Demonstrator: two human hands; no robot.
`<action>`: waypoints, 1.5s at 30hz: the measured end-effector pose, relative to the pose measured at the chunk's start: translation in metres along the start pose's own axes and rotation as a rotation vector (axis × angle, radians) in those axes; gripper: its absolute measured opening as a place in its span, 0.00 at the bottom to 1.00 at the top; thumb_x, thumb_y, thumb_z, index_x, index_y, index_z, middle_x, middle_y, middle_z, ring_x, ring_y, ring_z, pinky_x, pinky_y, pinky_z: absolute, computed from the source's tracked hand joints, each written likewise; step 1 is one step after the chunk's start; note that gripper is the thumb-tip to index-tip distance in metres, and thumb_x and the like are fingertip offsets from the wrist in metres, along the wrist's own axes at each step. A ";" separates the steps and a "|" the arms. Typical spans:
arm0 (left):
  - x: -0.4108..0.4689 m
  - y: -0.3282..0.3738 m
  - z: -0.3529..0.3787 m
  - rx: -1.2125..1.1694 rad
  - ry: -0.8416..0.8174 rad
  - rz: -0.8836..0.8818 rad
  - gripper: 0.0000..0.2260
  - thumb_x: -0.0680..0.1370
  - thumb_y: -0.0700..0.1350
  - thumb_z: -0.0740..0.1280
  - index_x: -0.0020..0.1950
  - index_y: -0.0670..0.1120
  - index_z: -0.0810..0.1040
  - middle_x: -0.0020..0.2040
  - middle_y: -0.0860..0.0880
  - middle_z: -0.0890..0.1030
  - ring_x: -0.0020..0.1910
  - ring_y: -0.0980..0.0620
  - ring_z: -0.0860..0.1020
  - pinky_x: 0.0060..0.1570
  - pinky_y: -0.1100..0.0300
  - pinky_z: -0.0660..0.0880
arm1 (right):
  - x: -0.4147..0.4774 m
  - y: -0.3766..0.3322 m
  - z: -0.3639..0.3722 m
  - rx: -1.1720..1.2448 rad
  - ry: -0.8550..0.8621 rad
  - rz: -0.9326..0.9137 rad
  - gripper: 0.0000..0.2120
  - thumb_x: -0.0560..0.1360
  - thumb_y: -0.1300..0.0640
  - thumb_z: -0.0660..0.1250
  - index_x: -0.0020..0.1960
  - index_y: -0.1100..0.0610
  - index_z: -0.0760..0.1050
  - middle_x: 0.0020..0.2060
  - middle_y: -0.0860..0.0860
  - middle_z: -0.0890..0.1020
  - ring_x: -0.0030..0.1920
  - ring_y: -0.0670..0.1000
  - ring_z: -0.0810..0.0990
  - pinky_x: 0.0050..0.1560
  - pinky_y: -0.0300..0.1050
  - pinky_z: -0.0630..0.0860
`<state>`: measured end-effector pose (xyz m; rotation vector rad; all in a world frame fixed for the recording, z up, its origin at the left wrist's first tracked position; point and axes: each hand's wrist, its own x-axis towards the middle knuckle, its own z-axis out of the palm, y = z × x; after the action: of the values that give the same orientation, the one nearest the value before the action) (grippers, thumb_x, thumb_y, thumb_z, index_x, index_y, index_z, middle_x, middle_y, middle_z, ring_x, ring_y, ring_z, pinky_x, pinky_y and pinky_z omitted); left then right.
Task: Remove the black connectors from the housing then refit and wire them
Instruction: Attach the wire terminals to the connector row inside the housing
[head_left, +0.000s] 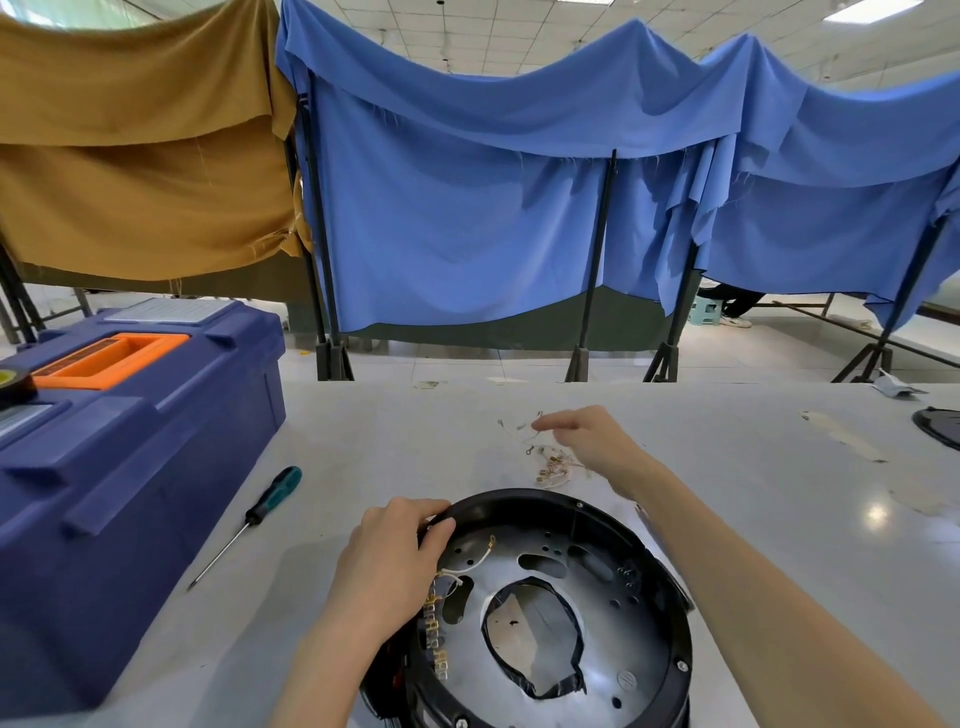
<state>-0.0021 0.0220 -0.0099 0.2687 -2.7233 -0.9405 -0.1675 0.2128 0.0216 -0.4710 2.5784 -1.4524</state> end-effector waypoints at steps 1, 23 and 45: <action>0.000 0.000 0.000 0.003 -0.002 0.002 0.11 0.80 0.52 0.61 0.61 0.58 0.79 0.51 0.53 0.83 0.53 0.50 0.79 0.53 0.52 0.76 | -0.001 -0.003 -0.005 0.060 0.036 0.002 0.17 0.78 0.70 0.56 0.59 0.61 0.80 0.64 0.54 0.77 0.69 0.51 0.71 0.63 0.42 0.63; -0.005 0.040 -0.008 -0.800 0.011 0.039 0.23 0.75 0.47 0.71 0.67 0.55 0.69 0.56 0.55 0.82 0.54 0.59 0.81 0.53 0.64 0.76 | -0.074 -0.063 -0.023 1.586 -0.246 -0.058 0.14 0.72 0.73 0.57 0.47 0.72 0.81 0.51 0.62 0.83 0.41 0.56 0.85 0.47 0.61 0.81; -0.004 0.043 -0.016 -1.144 0.224 -0.039 0.04 0.80 0.42 0.64 0.51 0.42 0.77 0.40 0.43 0.85 0.39 0.43 0.85 0.35 0.59 0.81 | -0.091 -0.030 0.002 1.243 -0.105 0.195 0.15 0.72 0.69 0.57 0.37 0.64 0.83 0.50 0.61 0.85 0.45 0.59 0.86 0.56 0.61 0.76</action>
<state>0.0020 0.0470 0.0287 0.1677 -1.6116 -2.0911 -0.0753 0.2272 0.0438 -0.0819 1.1599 -2.3990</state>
